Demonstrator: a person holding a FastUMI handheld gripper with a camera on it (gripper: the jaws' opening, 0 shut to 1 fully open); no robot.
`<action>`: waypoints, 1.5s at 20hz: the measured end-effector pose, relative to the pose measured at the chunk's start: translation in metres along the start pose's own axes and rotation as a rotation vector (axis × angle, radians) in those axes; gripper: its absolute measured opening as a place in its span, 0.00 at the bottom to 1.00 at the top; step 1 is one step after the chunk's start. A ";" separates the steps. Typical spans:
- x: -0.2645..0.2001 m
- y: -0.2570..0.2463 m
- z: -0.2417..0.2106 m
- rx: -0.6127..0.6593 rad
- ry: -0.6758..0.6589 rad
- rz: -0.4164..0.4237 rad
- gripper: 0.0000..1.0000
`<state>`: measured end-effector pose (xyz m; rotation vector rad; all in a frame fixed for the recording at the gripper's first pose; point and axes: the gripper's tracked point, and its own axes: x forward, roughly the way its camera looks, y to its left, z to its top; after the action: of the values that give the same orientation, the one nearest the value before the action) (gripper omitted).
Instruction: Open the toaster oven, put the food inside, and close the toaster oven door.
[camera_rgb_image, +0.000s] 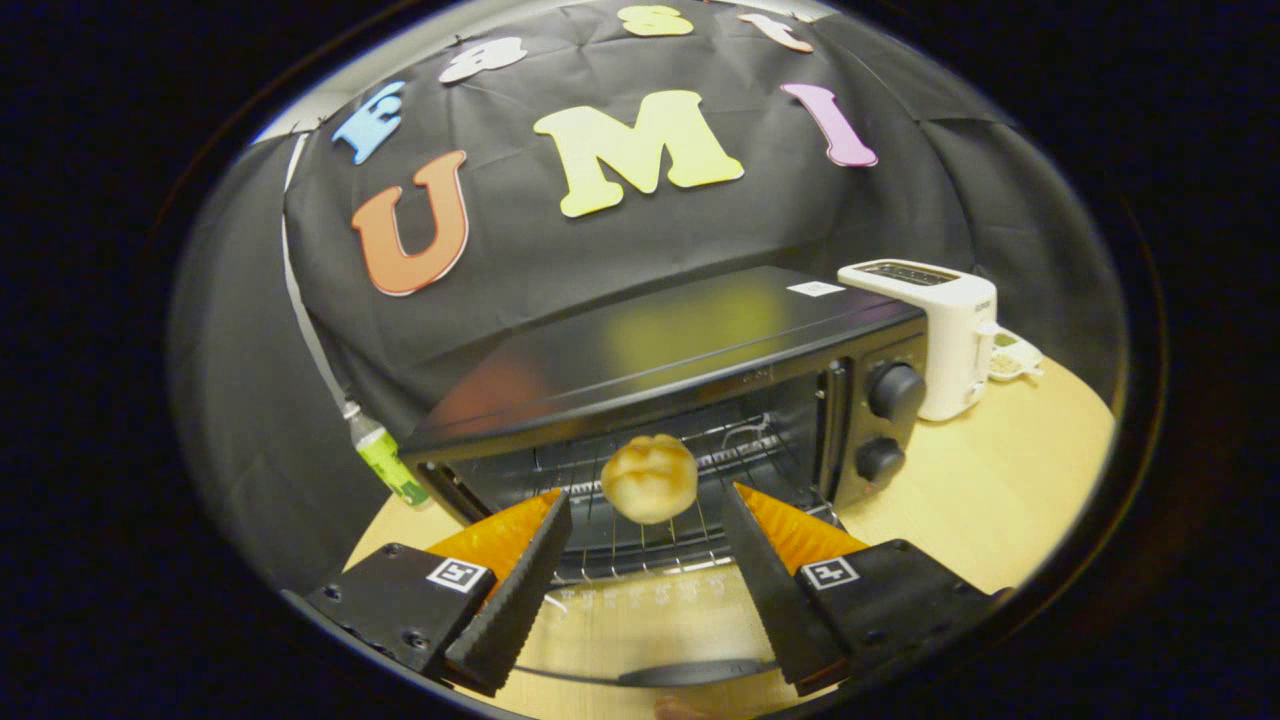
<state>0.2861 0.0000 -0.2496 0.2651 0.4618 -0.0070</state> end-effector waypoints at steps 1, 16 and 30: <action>-0.009 -0.001 -0.008 -0.024 0.010 -0.014 0.99; -0.083 -0.032 -0.130 -0.227 0.184 -0.126 1.00; -0.056 -0.033 -0.152 -0.272 0.329 -0.167 1.00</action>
<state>0.1670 0.0035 -0.3641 -0.0429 0.8030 -0.0635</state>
